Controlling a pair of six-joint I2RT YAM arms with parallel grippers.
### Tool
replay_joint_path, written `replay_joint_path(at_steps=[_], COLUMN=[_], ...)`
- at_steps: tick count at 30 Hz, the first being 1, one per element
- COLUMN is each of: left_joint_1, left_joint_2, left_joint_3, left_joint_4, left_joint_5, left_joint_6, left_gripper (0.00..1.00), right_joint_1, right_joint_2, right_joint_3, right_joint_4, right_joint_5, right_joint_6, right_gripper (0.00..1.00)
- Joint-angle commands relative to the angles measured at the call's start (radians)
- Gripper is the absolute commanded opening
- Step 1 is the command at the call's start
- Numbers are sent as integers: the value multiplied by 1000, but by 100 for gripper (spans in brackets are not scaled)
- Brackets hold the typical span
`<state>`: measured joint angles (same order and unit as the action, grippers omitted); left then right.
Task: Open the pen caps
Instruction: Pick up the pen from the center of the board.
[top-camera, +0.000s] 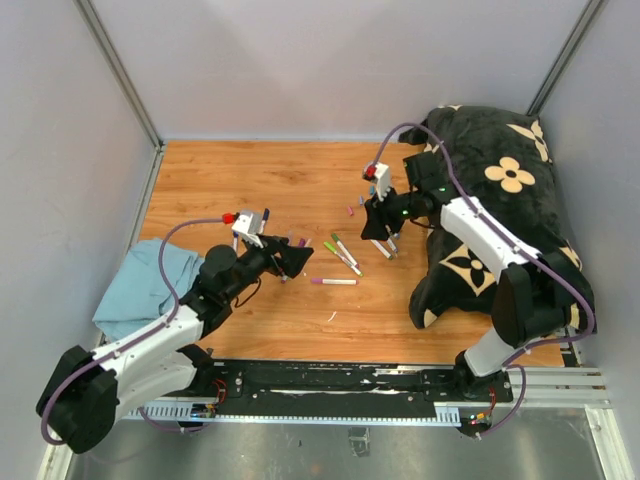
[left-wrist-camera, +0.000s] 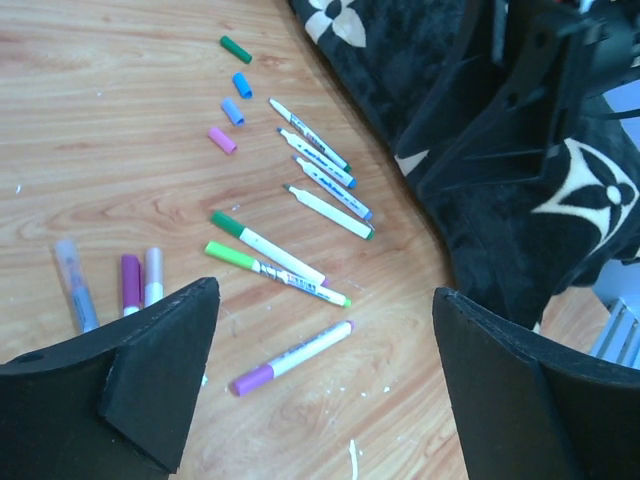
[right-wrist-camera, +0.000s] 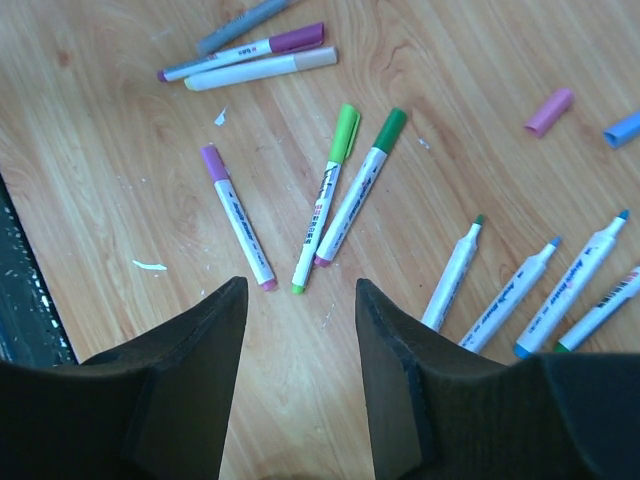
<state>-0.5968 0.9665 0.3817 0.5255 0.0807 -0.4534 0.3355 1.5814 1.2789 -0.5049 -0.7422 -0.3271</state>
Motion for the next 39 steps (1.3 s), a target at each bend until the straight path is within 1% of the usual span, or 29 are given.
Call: replay_joint_path(at_steps=[1,4,6,9,11,14,21,23,24,36,39], left_joint_1=[6,6,6,6,6,6,6,6,6,6,6], left_joint_2=[-106,-167,-208,-262,-292,-319,-311,-305,-302,-301,-301], left_joint_3=[-83,-130,-152,-166,-175,-193,-200,-205,-207,-212,-214], left_joint_4=[67,47,25,-16,-31,-23,-14,-7,-2,7,8], left_joint_5=[-42,-66,-80,-106,-120,-137,-130,-128,-126,-109,-110], left_joint_6=[-43,-55,-56,-53,-49,-50,-55,-61,-64,-83,-86], left_gripper=[92,94,94,95,97,99,99,99,99,99,99], right_joint_1=[104,181,229,250,252,252,259,259,260,260,256], right_joint_2=[73,143,183,230,252,287,338,345,348,396,419], right_joint_3=[9,28,46,63,63,75,103,105,106,131,143], right_joint_4=[10,14,17,35,55,64,63,64,61,24,0], right_joint_5=[163,279,385,482,512,517,506,501,503,483,506], right_joint_6=[13,38,56,88,108,130,155,158,158,155,151], right_gripper=[49,49,48,45,44,42,36,31,30,28,25])
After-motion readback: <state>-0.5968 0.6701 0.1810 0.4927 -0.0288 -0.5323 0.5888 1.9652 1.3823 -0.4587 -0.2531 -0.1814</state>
